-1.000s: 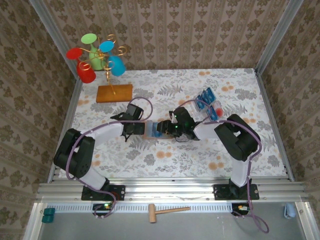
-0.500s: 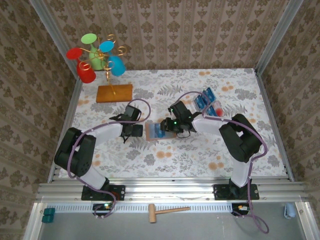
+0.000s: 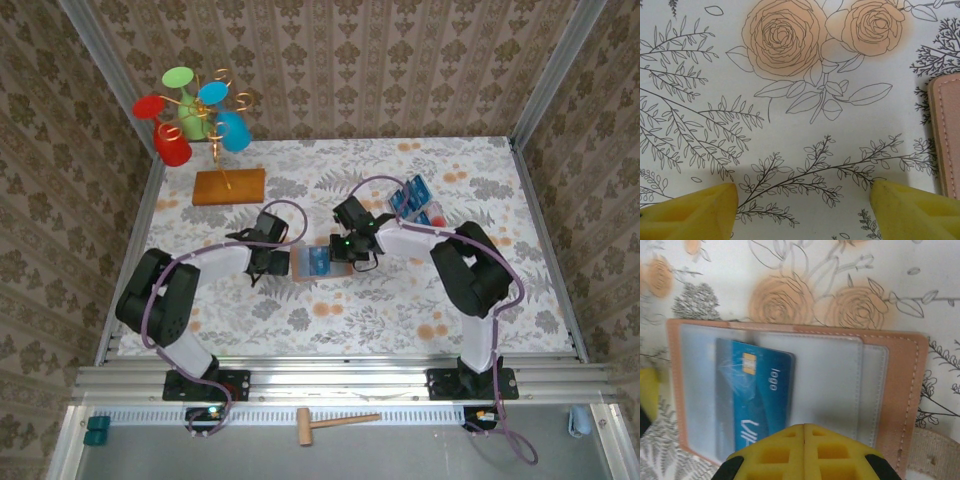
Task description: Put the credit cards into the card holder
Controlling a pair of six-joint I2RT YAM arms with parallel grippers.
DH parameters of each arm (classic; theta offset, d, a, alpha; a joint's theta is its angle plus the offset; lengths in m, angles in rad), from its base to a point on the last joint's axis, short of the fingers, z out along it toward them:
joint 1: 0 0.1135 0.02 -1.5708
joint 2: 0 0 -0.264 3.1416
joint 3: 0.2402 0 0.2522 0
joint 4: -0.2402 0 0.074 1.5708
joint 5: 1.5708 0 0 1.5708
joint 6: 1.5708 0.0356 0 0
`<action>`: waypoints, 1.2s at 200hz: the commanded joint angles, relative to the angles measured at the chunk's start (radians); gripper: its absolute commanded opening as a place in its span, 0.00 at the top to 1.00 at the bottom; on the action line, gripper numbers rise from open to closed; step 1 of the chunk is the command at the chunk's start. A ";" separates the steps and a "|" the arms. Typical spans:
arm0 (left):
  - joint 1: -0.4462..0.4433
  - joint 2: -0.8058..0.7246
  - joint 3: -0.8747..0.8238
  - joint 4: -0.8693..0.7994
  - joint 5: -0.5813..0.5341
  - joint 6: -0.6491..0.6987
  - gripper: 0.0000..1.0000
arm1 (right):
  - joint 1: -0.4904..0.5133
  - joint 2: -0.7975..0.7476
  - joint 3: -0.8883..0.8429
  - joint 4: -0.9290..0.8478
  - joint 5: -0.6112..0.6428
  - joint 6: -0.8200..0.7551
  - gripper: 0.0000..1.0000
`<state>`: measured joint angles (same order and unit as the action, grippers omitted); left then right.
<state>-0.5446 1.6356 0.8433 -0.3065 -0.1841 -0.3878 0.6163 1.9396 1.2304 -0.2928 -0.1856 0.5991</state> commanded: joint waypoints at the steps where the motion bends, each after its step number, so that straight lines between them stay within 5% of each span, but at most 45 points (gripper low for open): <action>1: -0.016 0.034 0.016 -0.010 0.011 0.010 0.27 | 0.003 0.033 0.029 -0.055 0.025 -0.025 0.96; 240: -0.046 0.069 0.025 0.017 0.017 0.000 0.27 | 0.075 0.103 0.131 -0.060 -0.010 -0.016 0.96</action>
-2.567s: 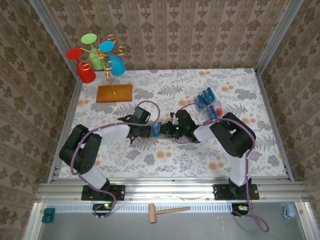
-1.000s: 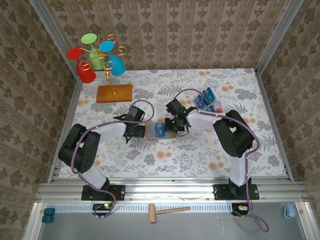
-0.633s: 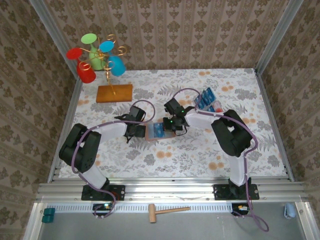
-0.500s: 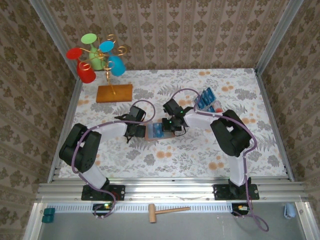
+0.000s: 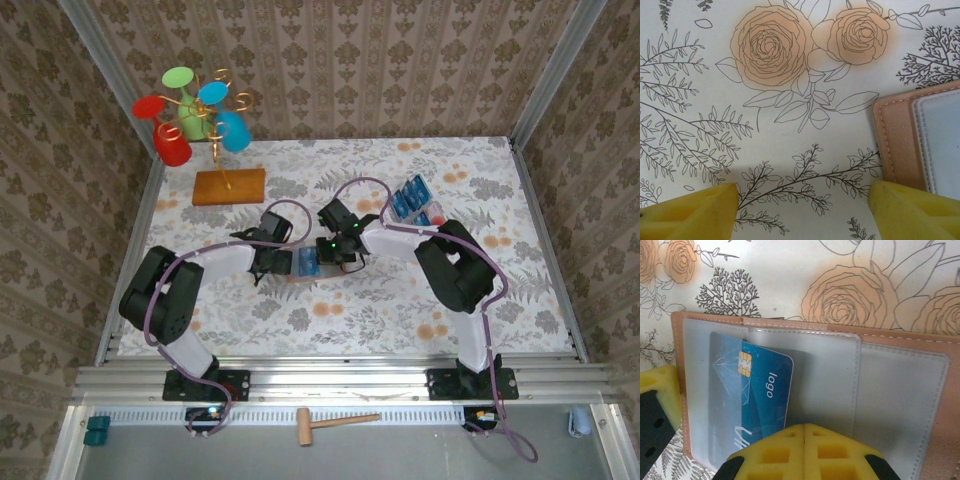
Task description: Put the credit cards into the card holder
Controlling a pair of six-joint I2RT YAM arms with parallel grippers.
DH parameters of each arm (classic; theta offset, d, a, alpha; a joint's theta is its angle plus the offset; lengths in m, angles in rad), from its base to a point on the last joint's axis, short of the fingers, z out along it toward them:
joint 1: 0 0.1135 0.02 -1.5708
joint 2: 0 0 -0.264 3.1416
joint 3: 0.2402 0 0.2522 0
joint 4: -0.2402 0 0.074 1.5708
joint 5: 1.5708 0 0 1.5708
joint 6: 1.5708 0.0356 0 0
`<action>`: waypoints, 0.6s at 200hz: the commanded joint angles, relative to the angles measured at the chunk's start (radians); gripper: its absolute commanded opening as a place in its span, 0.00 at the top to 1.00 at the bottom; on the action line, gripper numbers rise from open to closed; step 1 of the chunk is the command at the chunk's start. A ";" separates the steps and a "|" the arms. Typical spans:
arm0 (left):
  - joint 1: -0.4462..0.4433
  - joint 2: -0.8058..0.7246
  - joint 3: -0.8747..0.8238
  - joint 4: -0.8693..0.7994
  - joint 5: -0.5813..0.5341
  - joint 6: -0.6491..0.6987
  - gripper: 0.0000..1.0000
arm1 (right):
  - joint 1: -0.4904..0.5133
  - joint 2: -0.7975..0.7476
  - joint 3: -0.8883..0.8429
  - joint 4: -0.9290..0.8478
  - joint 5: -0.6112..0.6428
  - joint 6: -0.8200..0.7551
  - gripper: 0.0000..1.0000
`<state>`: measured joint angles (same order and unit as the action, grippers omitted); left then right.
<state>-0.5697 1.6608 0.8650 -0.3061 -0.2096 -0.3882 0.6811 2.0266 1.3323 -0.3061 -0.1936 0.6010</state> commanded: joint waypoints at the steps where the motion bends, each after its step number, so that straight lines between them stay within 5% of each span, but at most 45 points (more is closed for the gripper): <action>1: -0.021 0.044 0.003 0.016 0.042 0.001 0.27 | 0.011 0.015 0.029 -0.048 0.000 -0.019 0.96; 120: 0.011 0.012 -0.023 0.021 0.038 -0.003 0.27 | -0.018 0.049 0.099 -0.081 -0.005 -0.031 0.96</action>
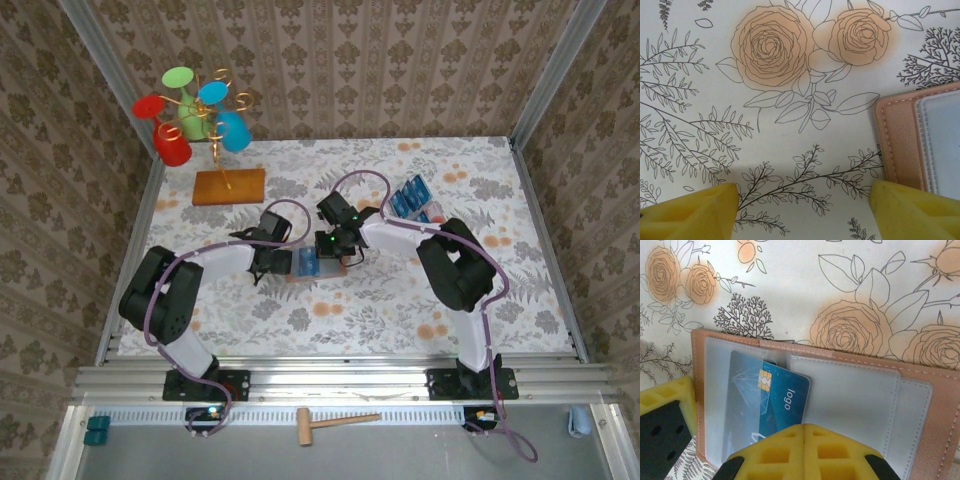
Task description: Put the credit cards into the card holder
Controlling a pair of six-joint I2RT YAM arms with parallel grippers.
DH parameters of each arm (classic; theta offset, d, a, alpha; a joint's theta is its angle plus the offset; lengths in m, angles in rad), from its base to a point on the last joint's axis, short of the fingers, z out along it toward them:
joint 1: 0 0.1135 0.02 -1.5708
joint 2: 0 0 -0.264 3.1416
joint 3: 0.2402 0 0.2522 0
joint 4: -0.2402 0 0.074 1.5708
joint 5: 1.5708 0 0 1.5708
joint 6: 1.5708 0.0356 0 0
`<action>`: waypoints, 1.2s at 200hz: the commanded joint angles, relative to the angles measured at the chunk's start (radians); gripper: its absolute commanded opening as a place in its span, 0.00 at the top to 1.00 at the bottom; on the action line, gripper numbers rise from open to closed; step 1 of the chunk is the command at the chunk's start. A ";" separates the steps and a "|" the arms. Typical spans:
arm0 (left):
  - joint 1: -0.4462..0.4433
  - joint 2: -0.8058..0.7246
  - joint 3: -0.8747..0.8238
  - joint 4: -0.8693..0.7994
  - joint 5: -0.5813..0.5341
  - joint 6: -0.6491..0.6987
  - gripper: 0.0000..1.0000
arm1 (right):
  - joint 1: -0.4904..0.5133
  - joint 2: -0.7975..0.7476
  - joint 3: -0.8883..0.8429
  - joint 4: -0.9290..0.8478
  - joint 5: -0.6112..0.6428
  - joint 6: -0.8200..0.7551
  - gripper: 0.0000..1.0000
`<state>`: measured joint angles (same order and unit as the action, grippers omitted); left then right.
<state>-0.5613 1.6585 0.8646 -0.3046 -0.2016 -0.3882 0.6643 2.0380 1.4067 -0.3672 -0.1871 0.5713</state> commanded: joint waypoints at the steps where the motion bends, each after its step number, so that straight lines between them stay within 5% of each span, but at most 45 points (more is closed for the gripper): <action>1: 0.003 0.014 -0.024 0.020 0.031 -0.003 0.27 | -0.002 0.038 0.024 -0.019 -0.012 0.000 0.96; 240: -0.005 0.011 -0.031 0.049 0.050 -0.008 0.27 | 0.042 0.083 0.023 0.079 -0.117 0.099 0.96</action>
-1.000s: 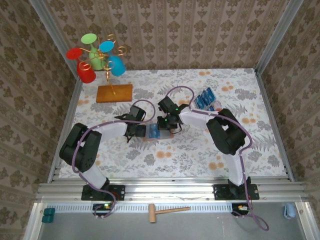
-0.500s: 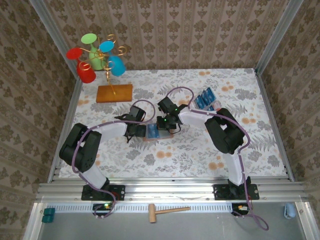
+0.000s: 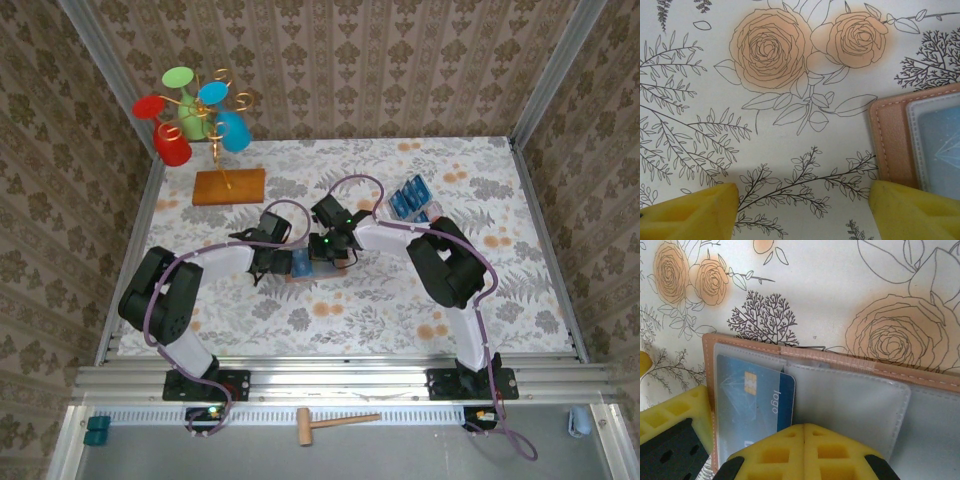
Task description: Put the credit cards into the card holder
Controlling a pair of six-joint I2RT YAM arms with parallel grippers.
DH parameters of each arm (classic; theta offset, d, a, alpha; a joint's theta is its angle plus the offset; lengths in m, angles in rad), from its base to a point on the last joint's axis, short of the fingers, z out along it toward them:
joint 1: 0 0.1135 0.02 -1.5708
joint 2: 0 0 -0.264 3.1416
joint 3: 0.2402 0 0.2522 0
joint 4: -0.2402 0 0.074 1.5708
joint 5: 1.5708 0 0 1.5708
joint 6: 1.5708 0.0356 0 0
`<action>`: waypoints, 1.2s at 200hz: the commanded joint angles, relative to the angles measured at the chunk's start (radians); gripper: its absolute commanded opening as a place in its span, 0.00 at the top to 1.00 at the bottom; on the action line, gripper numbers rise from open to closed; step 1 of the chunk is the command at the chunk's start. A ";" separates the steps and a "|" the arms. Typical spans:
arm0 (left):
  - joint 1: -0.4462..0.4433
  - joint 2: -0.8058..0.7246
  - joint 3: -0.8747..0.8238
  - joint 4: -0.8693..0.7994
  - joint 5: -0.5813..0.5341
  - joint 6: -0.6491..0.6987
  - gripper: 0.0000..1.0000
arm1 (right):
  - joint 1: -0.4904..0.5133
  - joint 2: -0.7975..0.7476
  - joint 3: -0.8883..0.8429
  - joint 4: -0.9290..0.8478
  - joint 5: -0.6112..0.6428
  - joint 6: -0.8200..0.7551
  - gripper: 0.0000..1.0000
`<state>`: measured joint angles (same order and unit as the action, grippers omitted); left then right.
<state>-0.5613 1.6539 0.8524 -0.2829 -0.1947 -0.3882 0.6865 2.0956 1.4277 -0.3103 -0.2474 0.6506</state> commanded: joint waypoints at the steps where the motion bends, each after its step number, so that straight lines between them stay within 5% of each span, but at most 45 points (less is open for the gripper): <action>1: -0.004 0.015 -0.018 0.027 0.043 -0.008 0.27 | 0.020 0.024 0.001 0.022 -0.056 0.020 0.96; 240: 0.058 -0.074 -0.087 0.028 0.058 -0.011 0.28 | 0.001 -0.138 -0.168 0.116 -0.058 0.057 0.96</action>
<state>-0.5087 1.5974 0.7856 -0.2440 -0.1490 -0.3889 0.6735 1.9869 1.2678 -0.2115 -0.2836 0.6880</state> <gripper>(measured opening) 0.719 0.042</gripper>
